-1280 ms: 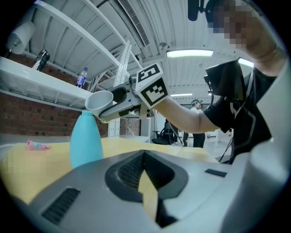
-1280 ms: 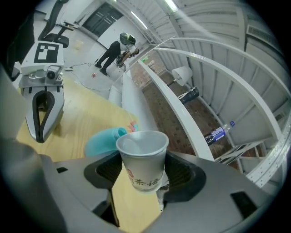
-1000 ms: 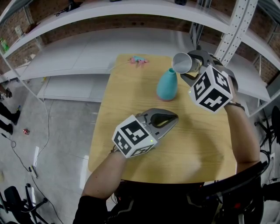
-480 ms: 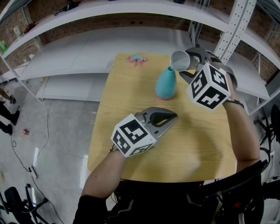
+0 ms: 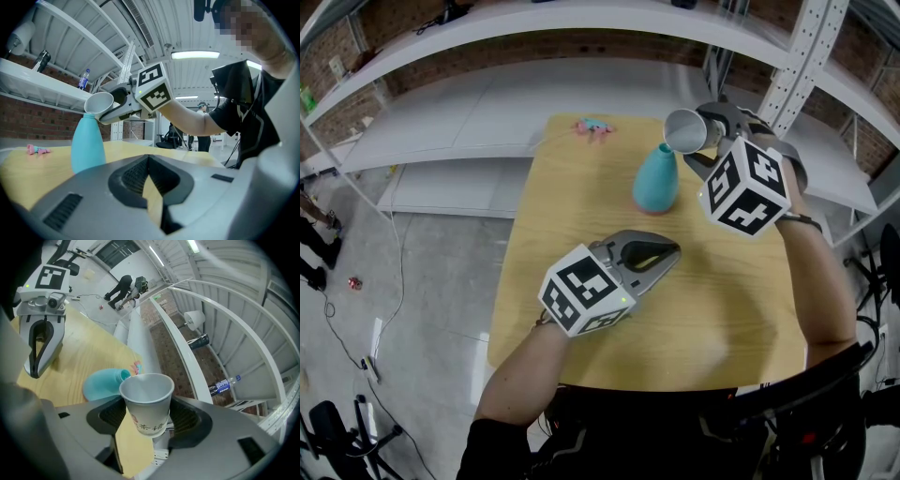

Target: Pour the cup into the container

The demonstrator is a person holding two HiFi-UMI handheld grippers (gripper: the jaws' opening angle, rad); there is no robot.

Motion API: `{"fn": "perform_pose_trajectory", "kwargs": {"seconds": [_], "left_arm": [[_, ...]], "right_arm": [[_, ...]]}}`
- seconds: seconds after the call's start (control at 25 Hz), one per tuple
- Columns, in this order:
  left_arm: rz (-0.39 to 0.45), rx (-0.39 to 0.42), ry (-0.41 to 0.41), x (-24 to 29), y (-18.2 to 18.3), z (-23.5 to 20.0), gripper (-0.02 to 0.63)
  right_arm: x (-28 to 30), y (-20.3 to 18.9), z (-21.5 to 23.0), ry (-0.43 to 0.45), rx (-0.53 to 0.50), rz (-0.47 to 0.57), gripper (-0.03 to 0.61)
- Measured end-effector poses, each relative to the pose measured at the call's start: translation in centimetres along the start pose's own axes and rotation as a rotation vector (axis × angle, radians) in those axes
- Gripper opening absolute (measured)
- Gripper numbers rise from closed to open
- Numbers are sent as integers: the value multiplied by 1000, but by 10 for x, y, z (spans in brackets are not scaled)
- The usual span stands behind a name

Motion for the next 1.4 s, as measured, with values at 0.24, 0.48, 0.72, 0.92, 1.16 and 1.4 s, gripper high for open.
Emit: {"fn": "perform_pose_trajectory", "kwargs": {"seconds": [0.24,0.48,0.72,0.92,1.16,1.4], "left_arm": [[1,-1,-1,0,0,0,-2],[1,-1,1,-1,-1,-1,-2],[0,-1,0,0,-1,-1,-2],[1,-1,0,-1,-1,0,-2],[3,0,1,-1,0,1,-2],[0,-1,0,-3,0,2,-2]], "right_arm": [[0,0,0,-7,-12,-1,295],[1,2,-2,-18,-21,0,295],[0,1,-1,-26,-27,-3,293],[1,3,-1,-24,16,1,293],[0,-5,0,34,269,39,295],[-4,-29,4,106,613,78,295]]}}
Point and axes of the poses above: the fingertips, and each gripper's own axes: x forward along the fingers, z to its right, y out of its top, the point moved 3 cm from there along -x, backward along the fingers, and after that the axes turned 14 degrees about -y, right-handed, at the moved point
